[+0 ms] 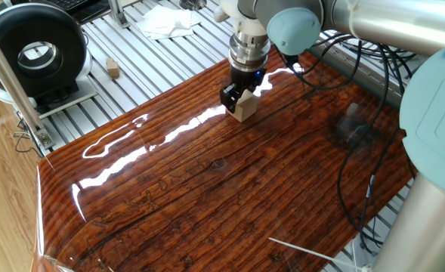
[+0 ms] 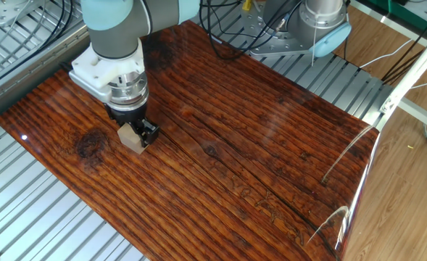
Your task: Hold a small block with the gripper and sweep it from left to right on the table
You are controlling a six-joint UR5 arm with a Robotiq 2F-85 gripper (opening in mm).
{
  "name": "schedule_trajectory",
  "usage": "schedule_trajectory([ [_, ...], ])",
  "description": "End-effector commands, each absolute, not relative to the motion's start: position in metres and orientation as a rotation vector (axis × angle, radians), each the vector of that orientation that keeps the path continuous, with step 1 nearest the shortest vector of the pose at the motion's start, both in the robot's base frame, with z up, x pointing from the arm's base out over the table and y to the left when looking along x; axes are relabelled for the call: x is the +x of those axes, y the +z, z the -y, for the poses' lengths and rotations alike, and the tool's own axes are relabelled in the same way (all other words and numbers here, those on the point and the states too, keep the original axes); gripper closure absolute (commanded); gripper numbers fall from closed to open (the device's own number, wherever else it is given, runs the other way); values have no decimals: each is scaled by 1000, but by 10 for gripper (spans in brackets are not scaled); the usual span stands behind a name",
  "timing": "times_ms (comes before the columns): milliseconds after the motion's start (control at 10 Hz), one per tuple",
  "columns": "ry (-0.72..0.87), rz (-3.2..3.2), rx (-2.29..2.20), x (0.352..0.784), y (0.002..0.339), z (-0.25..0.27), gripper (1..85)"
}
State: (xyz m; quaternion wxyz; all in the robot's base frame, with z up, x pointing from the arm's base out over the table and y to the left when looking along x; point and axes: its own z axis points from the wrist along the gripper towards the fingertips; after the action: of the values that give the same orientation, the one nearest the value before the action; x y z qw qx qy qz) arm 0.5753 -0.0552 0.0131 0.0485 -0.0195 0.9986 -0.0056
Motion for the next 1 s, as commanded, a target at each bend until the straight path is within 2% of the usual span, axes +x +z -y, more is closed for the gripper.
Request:
schedule_trajectory([
  [0, 4, -3041, -44, 576, 17, 52, 847],
  [600, 9, -3038, -28, 577, 10, 43, 847],
  [900, 19, -3053, -23, 573, 17, 41, 847],
])
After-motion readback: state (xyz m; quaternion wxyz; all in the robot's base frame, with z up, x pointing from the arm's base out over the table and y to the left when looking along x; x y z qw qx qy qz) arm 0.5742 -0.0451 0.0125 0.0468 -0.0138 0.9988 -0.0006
